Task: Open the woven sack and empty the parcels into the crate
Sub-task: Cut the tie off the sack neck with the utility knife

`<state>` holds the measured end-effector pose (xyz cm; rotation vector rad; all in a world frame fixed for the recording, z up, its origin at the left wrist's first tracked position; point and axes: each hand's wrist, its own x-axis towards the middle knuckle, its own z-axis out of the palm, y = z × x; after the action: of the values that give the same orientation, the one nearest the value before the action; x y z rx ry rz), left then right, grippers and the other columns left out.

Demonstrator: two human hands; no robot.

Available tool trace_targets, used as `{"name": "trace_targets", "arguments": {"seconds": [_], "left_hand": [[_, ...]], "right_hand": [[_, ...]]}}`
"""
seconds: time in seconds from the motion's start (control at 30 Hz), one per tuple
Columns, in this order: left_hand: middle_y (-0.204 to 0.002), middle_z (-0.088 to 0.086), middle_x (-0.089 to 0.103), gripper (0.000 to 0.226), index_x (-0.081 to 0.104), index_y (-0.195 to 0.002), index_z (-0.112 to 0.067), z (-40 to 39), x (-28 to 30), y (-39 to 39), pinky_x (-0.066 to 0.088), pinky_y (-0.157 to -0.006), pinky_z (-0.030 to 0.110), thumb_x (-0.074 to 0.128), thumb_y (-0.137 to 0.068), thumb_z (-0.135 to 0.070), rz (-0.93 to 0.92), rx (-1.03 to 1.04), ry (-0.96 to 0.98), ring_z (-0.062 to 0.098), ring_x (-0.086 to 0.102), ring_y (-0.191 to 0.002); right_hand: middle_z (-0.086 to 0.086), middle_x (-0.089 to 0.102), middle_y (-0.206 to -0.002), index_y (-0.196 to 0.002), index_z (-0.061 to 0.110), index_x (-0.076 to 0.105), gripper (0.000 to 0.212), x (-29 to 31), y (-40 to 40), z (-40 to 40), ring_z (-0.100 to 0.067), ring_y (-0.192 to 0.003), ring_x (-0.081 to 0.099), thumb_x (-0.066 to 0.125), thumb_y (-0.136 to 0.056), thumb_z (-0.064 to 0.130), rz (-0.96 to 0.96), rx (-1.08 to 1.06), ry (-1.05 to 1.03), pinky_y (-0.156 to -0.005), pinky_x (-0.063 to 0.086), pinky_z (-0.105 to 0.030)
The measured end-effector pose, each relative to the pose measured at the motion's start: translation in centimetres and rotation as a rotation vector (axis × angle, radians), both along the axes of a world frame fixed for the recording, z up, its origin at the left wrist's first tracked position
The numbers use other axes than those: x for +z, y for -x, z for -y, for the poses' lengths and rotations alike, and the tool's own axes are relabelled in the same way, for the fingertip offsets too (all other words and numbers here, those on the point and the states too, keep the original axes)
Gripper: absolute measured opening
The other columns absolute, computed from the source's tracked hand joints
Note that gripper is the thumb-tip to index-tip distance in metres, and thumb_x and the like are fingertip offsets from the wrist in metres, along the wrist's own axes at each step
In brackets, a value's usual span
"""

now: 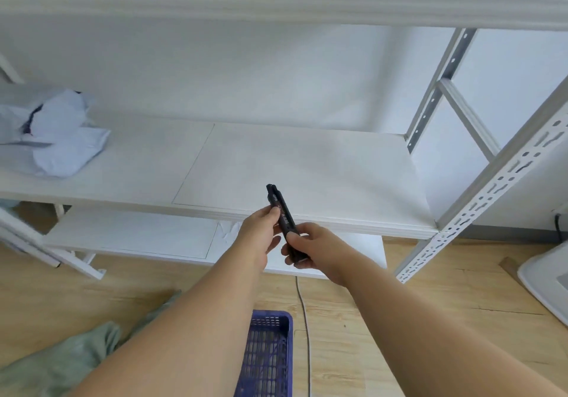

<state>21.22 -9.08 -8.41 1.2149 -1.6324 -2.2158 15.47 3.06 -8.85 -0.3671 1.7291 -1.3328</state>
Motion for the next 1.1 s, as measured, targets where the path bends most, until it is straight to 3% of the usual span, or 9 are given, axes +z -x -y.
{"name": "trace_targets", "arguments": {"seconds": [0.13,0.23,0.47,0.63,0.73,0.87,1.0,1.1], "left_hand": [[-0.089,-0.003,0.068,0.022,0.065,-0.099,-0.023,3.1,0.8,-6.8,0.044,-0.080,0.027,0.043,-0.102,-0.026,-0.026,0.000,-0.026,0.010,0.064,-0.081],[-0.091,-0.004,0.068,0.022,0.065,-0.095,-0.025,5.3,0.4,-11.8,0.044,-0.081,0.028,0.044,-0.102,-0.025,-0.037,0.019,-0.047,0.009,0.064,-0.082],[-0.093,-0.010,0.070,0.021,0.066,-0.090,-0.027,9.7,0.2,-21.3,0.043,-0.071,0.023,0.048,-0.100,-0.024,-0.033,0.055,-0.043,0.006,0.066,-0.089],[-0.093,-0.004,0.070,0.023,0.068,-0.090,-0.027,10.6,0.3,-25.2,0.045,-0.079,0.028,0.048,-0.100,-0.021,-0.062,0.081,0.013,0.010,0.066,-0.086],[-0.097,0.000,0.069,0.021,0.069,-0.092,-0.028,10.5,-0.1,-27.4,0.046,-0.079,0.028,0.050,-0.098,-0.022,-0.066,0.095,0.039,0.014,0.064,-0.088],[-0.102,-0.004,0.070,0.017,0.066,-0.107,-0.026,9.4,-1.5,-30.6,0.043,-0.073,0.027,0.052,-0.098,-0.024,-0.011,0.128,0.037,0.010,0.066,-0.094],[-0.105,-0.002,0.070,0.015,0.066,-0.102,-0.028,7.6,-4.2,-33.7,0.045,-0.074,0.027,0.052,-0.098,-0.024,0.092,0.128,0.037,0.013,0.066,-0.099],[-0.106,0.001,0.069,0.021,0.065,-0.114,-0.021,6.9,-6.1,-35.7,0.044,-0.072,0.025,0.051,-0.099,-0.022,0.134,0.129,-0.035,0.015,0.065,-0.101]], "right_hand": [[-0.006,0.065,-0.079,-0.116,0.009,0.052,0.028,0.5,-6.7,3.5,-0.019,-0.063,0.062,0.050,-0.099,0.031,-0.028,-0.013,-0.071,-0.063,0.055,-0.025],[-0.005,0.062,-0.073,-0.098,0.011,0.053,0.033,0.0,-11.7,6.8,-0.017,-0.053,0.056,0.045,-0.099,0.043,-0.078,-0.031,-0.131,-0.055,0.048,-0.025],[-0.005,0.057,-0.061,-0.088,0.011,0.056,0.046,0.6,-20.4,12.0,-0.018,-0.046,0.047,0.046,-0.094,0.055,-0.136,-0.086,-0.218,-0.053,0.041,-0.028],[-0.009,0.069,-0.077,-0.108,0.003,0.056,0.046,1.3,-24.3,13.4,-0.021,-0.061,0.060,0.042,-0.100,0.045,-0.135,0.007,-0.162,-0.058,0.047,-0.028],[-0.007,0.063,-0.078,-0.114,-0.001,0.056,0.044,0.7,-26.1,13.6,-0.016,-0.057,0.057,0.038,-0.103,0.037,-0.112,0.043,-0.091,-0.051,0.044,-0.023],[-0.003,0.057,-0.068,-0.094,0.006,0.059,0.040,-1.2,-28.3,12.7,-0.015,-0.052,0.051,0.039,-0.103,0.039,-0.102,0.104,-0.102,-0.048,0.041,-0.023],[-0.002,0.056,-0.059,-0.079,0.011,0.056,0.046,-4.4,-30.8,11.2,-0.015,-0.048,0.048,0.036,-0.102,0.045,-0.105,0.193,-0.196,-0.052,0.039,-0.026],[-0.002,0.057,-0.057,-0.079,0.009,0.056,0.048,-6.7,-32.5,10.6,-0.015,-0.045,0.049,0.038,-0.100,0.049,-0.076,0.223,-0.242,-0.049,0.040,-0.024]]}}
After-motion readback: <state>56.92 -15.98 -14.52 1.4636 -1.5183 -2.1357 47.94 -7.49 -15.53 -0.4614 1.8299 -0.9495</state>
